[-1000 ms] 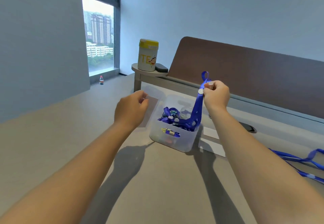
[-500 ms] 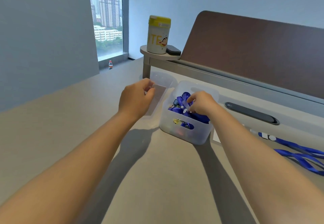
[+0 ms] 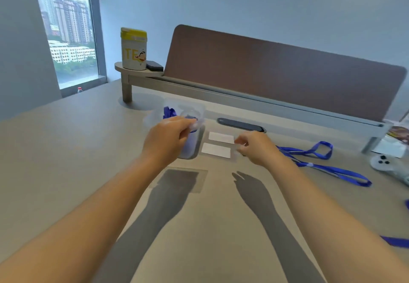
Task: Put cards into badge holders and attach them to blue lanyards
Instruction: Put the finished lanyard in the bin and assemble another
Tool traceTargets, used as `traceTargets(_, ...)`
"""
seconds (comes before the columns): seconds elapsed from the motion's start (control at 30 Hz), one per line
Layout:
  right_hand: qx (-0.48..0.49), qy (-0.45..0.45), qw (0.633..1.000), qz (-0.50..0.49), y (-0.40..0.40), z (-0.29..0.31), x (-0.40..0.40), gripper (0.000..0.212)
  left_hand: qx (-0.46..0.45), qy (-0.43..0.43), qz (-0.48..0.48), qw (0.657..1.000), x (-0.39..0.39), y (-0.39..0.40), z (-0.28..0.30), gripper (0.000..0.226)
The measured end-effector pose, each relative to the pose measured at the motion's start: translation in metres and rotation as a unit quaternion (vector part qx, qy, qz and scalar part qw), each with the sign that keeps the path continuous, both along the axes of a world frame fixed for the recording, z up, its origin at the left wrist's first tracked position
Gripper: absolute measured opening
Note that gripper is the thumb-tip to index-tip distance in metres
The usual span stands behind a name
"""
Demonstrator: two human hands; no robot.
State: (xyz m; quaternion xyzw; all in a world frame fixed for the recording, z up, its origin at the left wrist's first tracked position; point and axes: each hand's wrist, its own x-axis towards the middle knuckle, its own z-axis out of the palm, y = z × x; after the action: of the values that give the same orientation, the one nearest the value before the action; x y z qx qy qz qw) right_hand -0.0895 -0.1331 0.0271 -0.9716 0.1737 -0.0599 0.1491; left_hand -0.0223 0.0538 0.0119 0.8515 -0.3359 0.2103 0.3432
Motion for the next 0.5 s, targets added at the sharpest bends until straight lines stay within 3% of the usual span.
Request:
traceTargets(0.27, 0.119, 0.040, 0.985, -0.114, -0.055, -0.051, -0.121, 0.032, 0.078, 0.003, -0.086, 0.993, -0.075, -0.058, -0.041, 0.032)
traceTargets(0.5, 0.150, 0.128, 0.976, -0.094, -0.073, -0.068, -0.163, 0.041, 0.143, 0.037, -0.097, 0.984, -0.097, -0.086, -0.056, 0.035)
